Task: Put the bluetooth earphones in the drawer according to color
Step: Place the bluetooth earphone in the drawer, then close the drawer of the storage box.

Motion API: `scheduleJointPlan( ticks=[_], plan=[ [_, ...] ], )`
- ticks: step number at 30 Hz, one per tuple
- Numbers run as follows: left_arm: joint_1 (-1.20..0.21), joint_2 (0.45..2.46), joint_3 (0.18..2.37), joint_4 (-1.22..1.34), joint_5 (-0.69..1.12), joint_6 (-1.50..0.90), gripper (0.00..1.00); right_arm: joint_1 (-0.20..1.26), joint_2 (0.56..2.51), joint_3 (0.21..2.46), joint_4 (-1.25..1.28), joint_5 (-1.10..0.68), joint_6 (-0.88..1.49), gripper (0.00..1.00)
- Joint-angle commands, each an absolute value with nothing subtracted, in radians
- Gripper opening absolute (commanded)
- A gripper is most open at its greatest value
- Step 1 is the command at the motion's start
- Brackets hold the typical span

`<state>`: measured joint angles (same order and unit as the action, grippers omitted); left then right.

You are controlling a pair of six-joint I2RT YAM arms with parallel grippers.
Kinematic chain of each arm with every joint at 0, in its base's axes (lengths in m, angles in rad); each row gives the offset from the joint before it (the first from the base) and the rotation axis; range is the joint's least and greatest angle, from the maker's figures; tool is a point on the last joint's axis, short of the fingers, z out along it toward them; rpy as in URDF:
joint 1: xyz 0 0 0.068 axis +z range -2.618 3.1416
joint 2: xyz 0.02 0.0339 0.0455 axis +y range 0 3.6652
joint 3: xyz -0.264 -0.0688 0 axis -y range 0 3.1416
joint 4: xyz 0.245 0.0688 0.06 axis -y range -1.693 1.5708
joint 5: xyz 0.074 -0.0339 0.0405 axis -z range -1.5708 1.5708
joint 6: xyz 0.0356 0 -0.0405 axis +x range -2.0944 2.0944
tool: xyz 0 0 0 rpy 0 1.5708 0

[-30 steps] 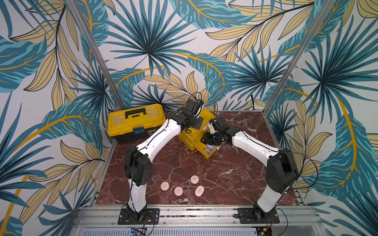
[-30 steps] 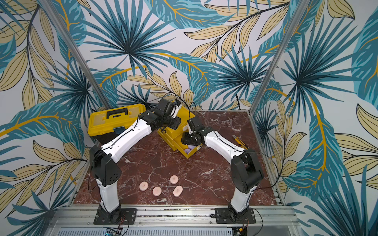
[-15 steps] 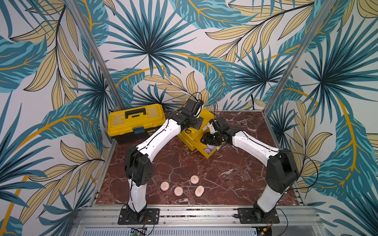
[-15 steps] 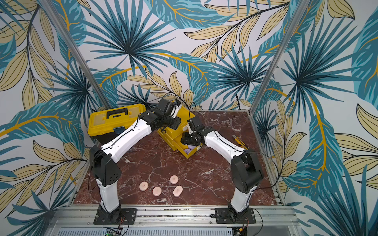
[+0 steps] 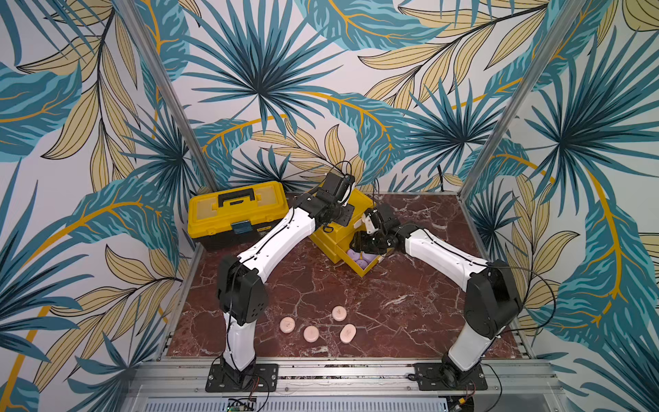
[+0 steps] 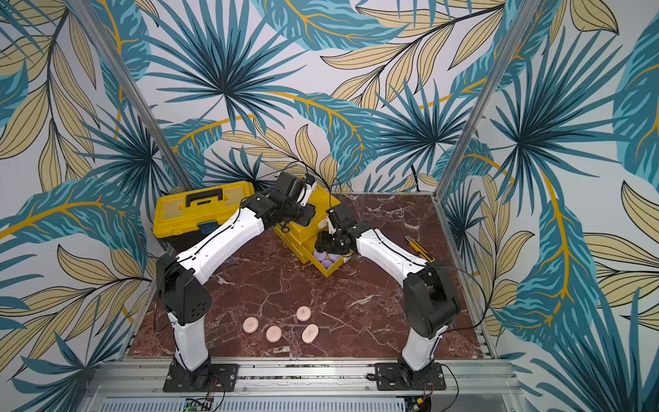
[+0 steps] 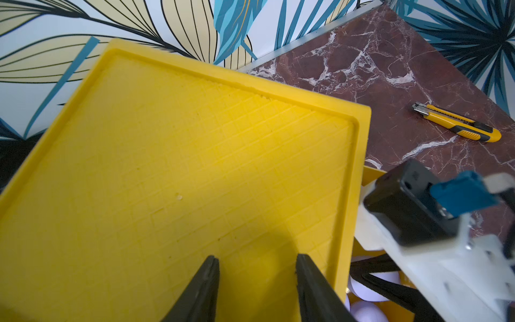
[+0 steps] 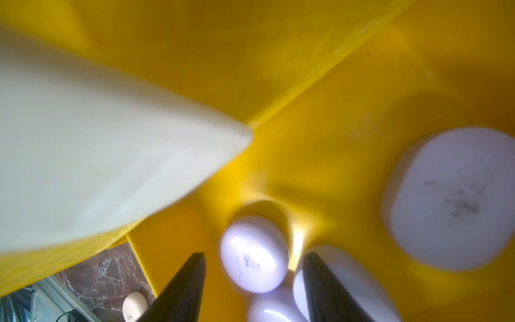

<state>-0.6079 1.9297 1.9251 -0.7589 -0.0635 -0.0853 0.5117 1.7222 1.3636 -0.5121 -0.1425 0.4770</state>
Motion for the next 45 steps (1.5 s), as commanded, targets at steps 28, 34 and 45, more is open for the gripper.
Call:
scheduleJointPlan(
  ticks=[28,34,45],
  plan=[
    [-0.606,1.959,1.958,-0.856,-0.052,-0.075,0.25,0.52,1.337,0.932,-0.454,0.064,0.687,0.0],
    [-0.604,1.979,1.973,-0.88,-0.046,-0.078,0.24,0.52,1.438,0.981,-0.375,0.039,0.687,0.0],
    [-0.604,2.018,1.985,-0.918,-0.026,-0.081,0.24,0.52,1.598,1.148,-0.291,0.018,0.684,0.0]
  ],
)
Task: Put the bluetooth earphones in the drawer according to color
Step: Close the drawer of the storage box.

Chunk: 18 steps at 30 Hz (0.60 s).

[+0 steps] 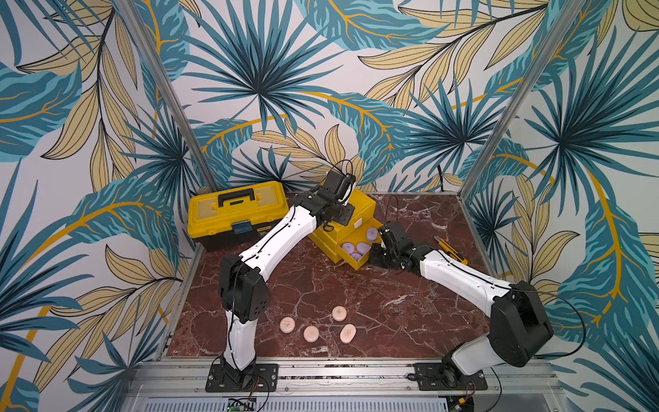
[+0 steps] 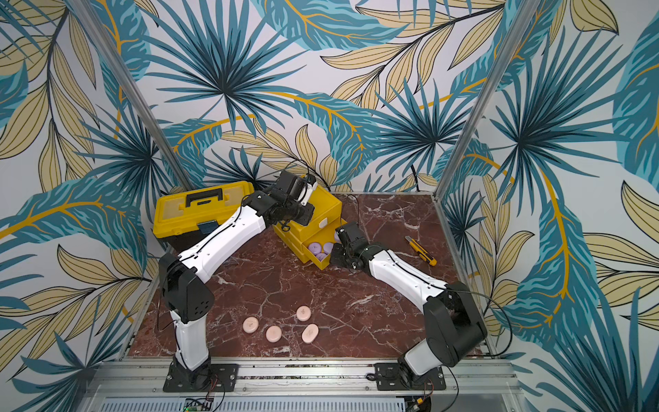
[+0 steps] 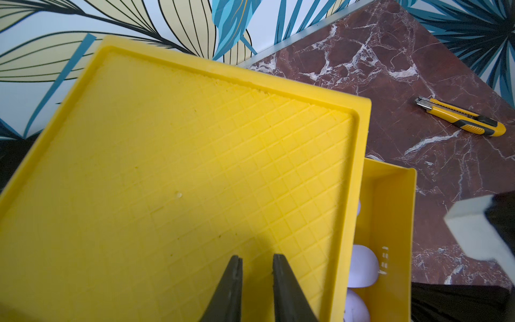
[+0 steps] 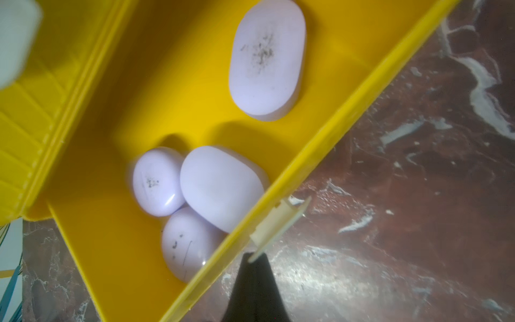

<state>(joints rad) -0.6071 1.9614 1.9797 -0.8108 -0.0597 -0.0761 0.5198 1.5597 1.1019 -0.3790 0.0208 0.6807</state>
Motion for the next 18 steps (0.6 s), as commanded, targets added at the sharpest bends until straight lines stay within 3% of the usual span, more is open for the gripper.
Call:
scheduleJointPlan(
  ticks=[1,18],
  plan=[
    [-0.604,2.02,1.986,-0.92,-0.026,-0.081,0.23,0.52,1.615,1.162,-0.281,0.016,0.687,0.0],
    [-0.604,2.031,1.982,-0.936,-0.013,-0.078,0.23,0.519,1.742,1.213,-0.047,0.017,0.767,0.01]
  ],
)
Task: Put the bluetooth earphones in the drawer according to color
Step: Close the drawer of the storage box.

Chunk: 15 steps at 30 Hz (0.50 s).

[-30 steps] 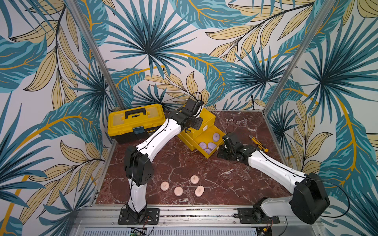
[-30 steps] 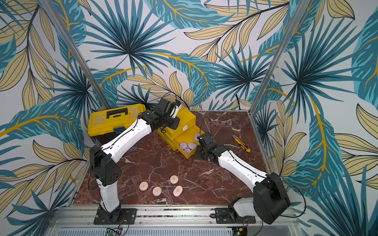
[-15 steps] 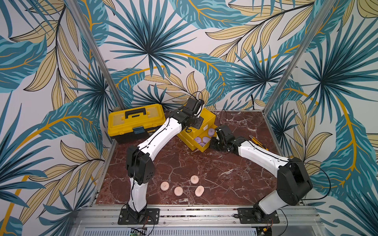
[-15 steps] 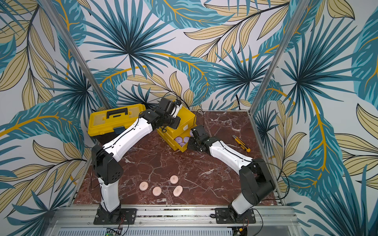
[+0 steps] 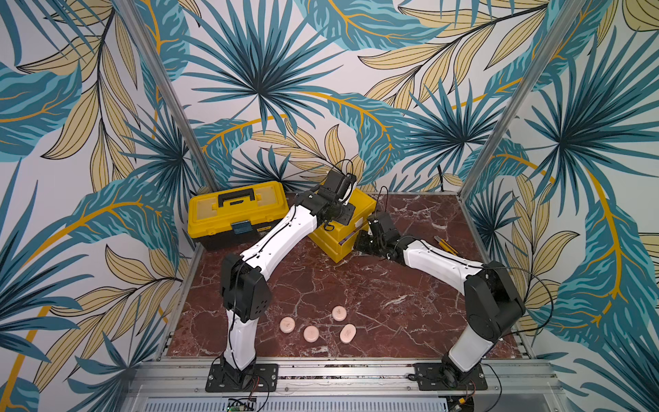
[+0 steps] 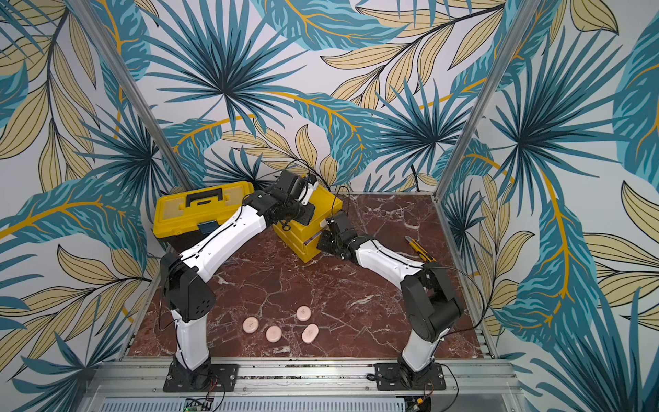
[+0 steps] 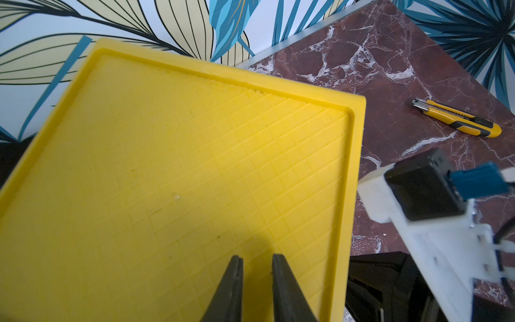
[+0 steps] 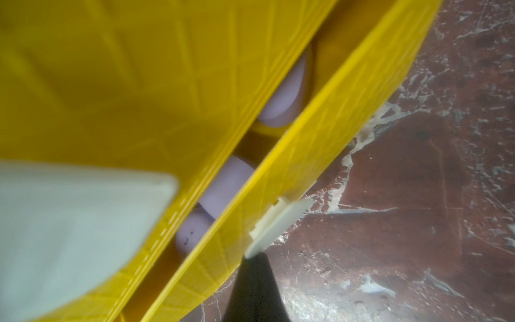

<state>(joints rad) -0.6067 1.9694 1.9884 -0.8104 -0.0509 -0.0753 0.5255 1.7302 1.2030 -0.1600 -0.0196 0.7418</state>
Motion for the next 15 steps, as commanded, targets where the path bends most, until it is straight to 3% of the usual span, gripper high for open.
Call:
scheduleJointPlan(
  ticks=[1,15],
  plan=[
    [-0.604,2.029,1.982,-0.937,-0.015,-0.08,0.23,0.519,1.746,1.217,-0.042,0.018,0.771,0.01],
    [-0.604,2.028,1.98,-0.944,-0.005,-0.078,0.22,0.52,1.759,1.202,0.068,0.0,0.808,0.03]
  ],
)
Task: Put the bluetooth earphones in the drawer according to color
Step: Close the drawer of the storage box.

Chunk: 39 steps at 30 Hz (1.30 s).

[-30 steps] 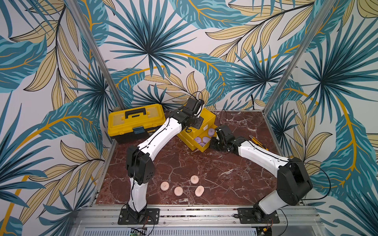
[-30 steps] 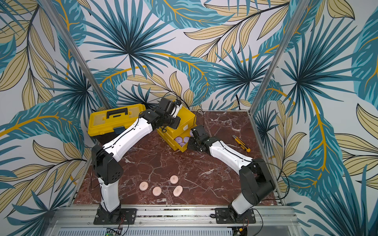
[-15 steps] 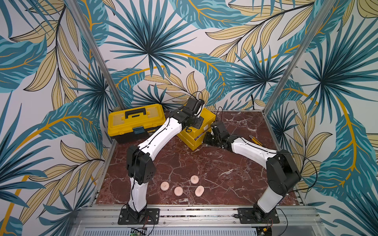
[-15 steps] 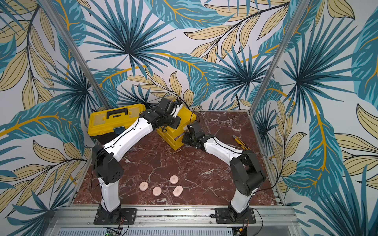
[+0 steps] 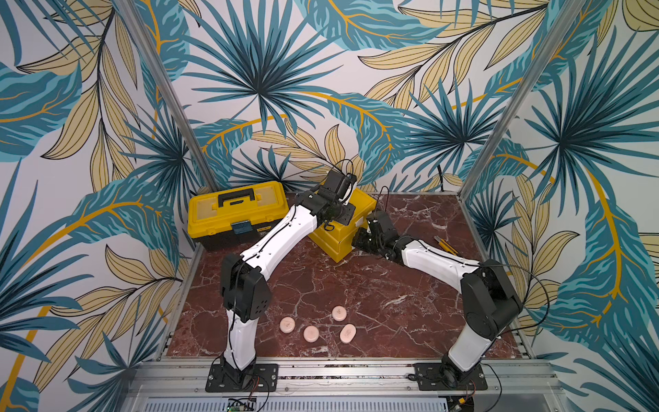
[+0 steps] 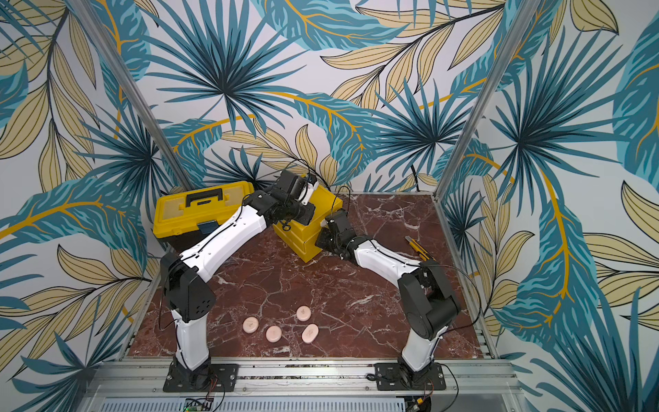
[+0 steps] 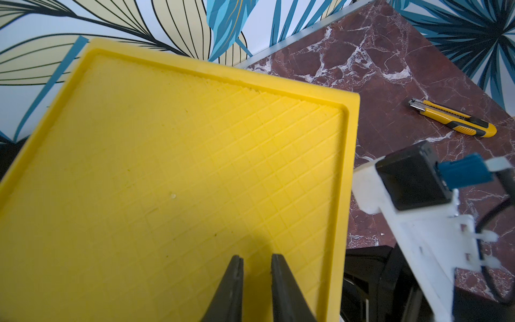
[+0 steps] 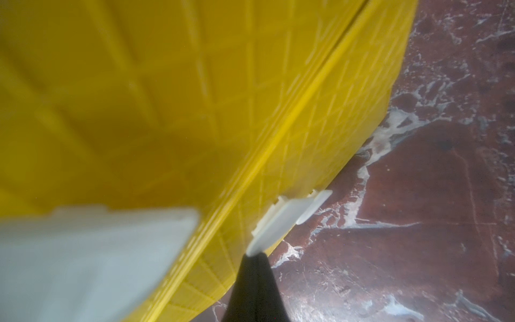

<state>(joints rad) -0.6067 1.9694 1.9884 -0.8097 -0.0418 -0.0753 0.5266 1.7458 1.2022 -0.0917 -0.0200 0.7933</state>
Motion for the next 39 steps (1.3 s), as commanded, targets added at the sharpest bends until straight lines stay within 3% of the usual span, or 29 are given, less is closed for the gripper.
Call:
scheduleJointPlan(
  ticks=[1,10,16,20,24,32,35,39],
  plan=[
    [-0.604,2.027,1.981,-0.944,-0.003,-0.077,0.22,0.519,1.761,1.198,0.081,-0.002,0.811,0.04],
    [-0.604,2.029,1.979,-0.947,-0.01,-0.074,0.22,0.52,1.797,1.216,0.066,-0.074,0.824,0.05],
    [-0.603,2.032,1.98,-0.945,-0.015,-0.072,0.22,0.514,1.607,1.053,0.109,0.002,0.857,0.11],
    [-0.604,2.032,1.983,-0.946,-0.012,-0.069,0.22,0.507,1.478,0.906,0.156,0.036,0.989,0.33],
    [-0.603,2.034,1.982,-0.958,-0.011,-0.063,0.22,0.496,1.489,0.8,0.275,0.012,1.143,0.5],
    [-0.603,2.023,1.991,-0.983,-0.015,-0.054,0.22,0.48,1.677,0.729,0.597,-0.02,1.301,0.52],
    [-0.602,2.007,1.988,-0.986,-0.025,-0.049,0.22,0.469,1.63,0.703,0.572,0.051,1.267,0.5],
    [-0.601,1.996,1.988,-0.986,-0.031,-0.049,0.22,0.395,1.55,0.719,0.468,0.135,1.201,0.39]
  ],
)
